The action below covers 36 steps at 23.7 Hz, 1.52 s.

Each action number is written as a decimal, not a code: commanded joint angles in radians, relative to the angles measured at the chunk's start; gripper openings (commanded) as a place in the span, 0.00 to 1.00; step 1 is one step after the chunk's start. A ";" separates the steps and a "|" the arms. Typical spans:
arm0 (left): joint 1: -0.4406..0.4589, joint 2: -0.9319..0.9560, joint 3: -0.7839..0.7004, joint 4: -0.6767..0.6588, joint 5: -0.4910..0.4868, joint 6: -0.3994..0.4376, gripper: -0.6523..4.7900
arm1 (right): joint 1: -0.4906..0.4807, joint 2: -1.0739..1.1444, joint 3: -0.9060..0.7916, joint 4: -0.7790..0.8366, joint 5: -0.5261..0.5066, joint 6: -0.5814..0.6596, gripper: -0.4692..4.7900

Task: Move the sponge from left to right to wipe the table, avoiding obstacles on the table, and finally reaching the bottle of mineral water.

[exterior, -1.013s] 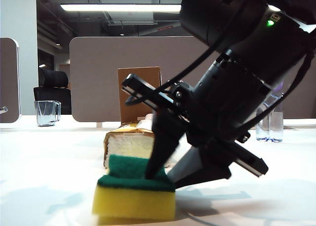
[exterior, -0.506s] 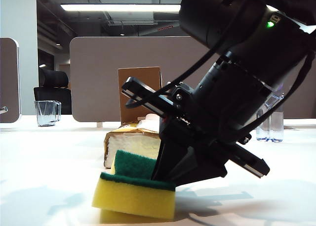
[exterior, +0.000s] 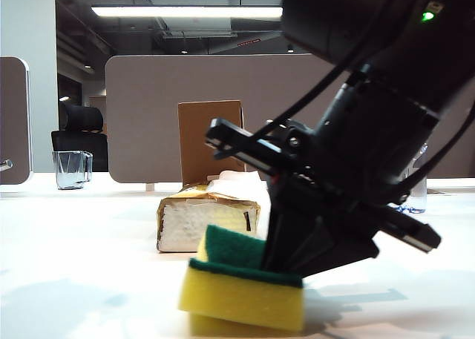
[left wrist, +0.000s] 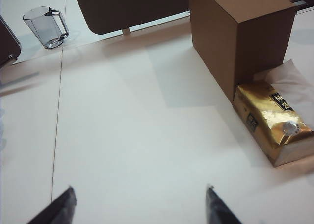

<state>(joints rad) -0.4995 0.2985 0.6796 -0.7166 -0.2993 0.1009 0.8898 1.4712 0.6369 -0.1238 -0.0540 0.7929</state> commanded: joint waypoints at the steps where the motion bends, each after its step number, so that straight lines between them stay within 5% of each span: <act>1: 0.002 0.000 0.005 0.008 -0.004 0.004 0.75 | -0.031 -0.004 -0.013 -0.129 0.041 -0.029 0.07; 36: 0.002 -0.013 0.005 0.014 0.039 -0.003 0.73 | -0.210 -0.112 -0.015 -0.325 0.093 -0.197 0.07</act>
<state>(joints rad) -0.4995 0.2871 0.6796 -0.7155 -0.2684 0.0998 0.6884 1.3540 0.6308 -0.3710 -0.0193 0.6083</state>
